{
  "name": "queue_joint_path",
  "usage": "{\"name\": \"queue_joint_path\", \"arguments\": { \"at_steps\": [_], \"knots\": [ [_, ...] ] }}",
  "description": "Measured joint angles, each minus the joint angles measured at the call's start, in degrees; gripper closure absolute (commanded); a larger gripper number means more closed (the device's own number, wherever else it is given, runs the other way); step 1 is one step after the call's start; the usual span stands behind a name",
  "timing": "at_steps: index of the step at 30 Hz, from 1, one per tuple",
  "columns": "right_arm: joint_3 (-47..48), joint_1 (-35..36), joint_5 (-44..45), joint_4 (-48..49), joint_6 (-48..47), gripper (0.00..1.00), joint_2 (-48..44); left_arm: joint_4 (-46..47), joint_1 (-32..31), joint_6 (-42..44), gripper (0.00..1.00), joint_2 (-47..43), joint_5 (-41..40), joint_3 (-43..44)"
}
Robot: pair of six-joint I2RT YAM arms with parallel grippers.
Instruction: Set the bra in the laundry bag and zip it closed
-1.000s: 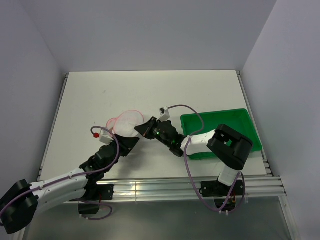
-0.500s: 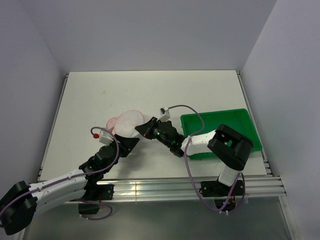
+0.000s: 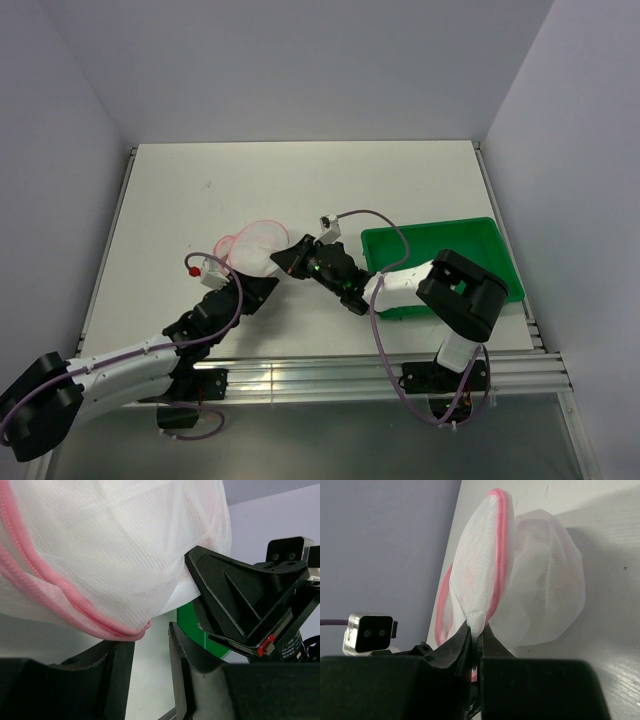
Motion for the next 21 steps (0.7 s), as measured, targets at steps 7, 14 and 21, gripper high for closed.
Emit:
{"name": "queue_joint_path", "arguments": {
  "at_steps": [7, 14, 21],
  "knots": [
    [-0.15, 0.02, 0.15, 0.09, 0.00, 1.00, 0.00, 1.90, 0.00, 0.94, 0.70, 1.57, -0.22, 0.00],
    [-0.31, 0.02, 0.35, 0.48, 0.00, 1.00, 0.00, 3.04, 0.00, 0.63, 0.53, 1.62, -0.15, 0.00],
    [-0.31, 0.26, 0.94, 0.48, -0.17, 1.00, 0.00, 3.19, -0.13, -0.98, 0.53, 0.33, 0.57, -0.02]
  ]
}}
